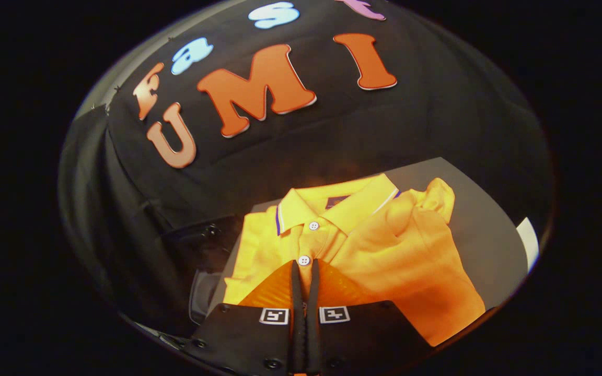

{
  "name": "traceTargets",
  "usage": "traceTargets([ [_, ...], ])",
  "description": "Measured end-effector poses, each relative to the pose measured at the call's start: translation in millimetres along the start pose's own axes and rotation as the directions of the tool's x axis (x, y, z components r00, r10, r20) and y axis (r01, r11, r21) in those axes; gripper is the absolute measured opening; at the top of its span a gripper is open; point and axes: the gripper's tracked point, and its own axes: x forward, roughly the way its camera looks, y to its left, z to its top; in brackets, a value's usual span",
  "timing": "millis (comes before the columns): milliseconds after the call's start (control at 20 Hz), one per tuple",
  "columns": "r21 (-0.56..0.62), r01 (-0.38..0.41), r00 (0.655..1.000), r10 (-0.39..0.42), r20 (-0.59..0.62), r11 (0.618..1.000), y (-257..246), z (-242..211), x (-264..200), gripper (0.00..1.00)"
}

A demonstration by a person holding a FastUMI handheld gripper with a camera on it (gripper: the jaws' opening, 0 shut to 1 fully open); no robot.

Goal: Put the clothes into the washing machine and then close the washing machine lid.

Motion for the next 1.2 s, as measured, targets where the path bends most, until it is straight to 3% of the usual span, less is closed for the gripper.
traceTargets([
  [250,-0.007,-0.154,0.976,0.153,0.155,0.988,11.6,37.0,-14.5,0.08],
  [450,-0.029,-0.222,0.945,0.223,0.241,0.975,53.1,61.3,-59.5,0.07],
  [600,-0.111,-0.236,0.922,0.258,0.290,0.966,78.6,69.0,-83.9,0.08],
  [800,-0.149,-0.327,0.875,0.359,0.325,0.933,134.3,65.3,-118.7,0.07],
  [1000,-0.201,-0.345,0.847,0.396,0.355,0.917,193.8,56.9,-124.1,0.07],
  [1200,-0.210,-0.324,0.846,0.382,0.372,0.923,256.1,39.4,-103.0,0.07],
])
